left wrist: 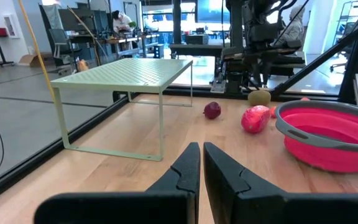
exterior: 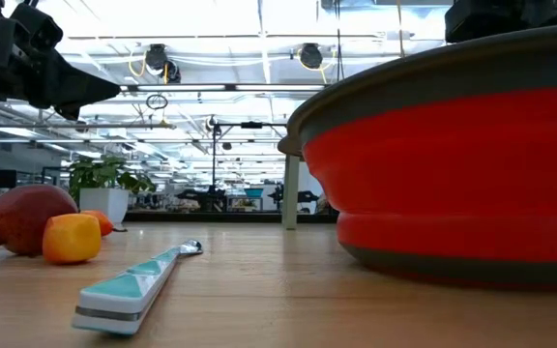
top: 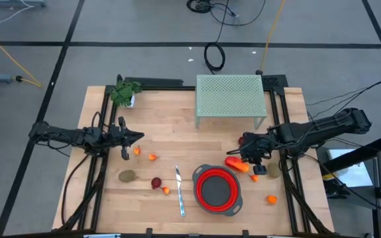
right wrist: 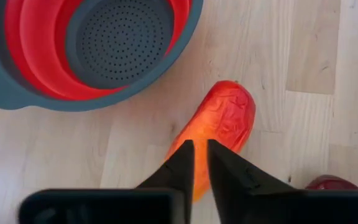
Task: Pick & Place Fruit
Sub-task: Put the mango into the red strainer bowl
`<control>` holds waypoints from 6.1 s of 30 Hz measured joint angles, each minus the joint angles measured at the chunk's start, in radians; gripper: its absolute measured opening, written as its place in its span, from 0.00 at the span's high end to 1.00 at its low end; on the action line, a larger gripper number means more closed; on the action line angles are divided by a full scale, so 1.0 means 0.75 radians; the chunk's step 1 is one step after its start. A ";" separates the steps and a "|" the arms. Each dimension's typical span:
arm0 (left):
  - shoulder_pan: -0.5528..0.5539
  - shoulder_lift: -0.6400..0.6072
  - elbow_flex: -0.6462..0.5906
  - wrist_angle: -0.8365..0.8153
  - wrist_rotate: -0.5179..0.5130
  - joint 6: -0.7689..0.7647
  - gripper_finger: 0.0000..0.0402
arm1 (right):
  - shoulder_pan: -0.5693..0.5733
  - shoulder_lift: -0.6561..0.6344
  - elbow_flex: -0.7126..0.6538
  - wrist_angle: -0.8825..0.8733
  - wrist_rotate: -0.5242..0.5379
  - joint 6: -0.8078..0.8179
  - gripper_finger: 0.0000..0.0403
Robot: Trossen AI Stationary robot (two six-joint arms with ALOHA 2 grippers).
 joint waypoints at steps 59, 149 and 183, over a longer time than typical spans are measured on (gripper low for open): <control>0.000 0.000 0.000 -0.003 -0.002 0.000 0.94 | 0.004 0.047 -0.003 0.020 -0.063 0.210 0.12; 0.000 0.002 0.000 0.000 -0.003 0.114 0.94 | 0.002 0.087 -0.238 0.297 0.394 0.646 0.45; 0.000 0.002 0.000 0.002 -0.003 0.113 0.94 | 0.001 -0.120 -0.238 1.720 0.419 0.828 0.44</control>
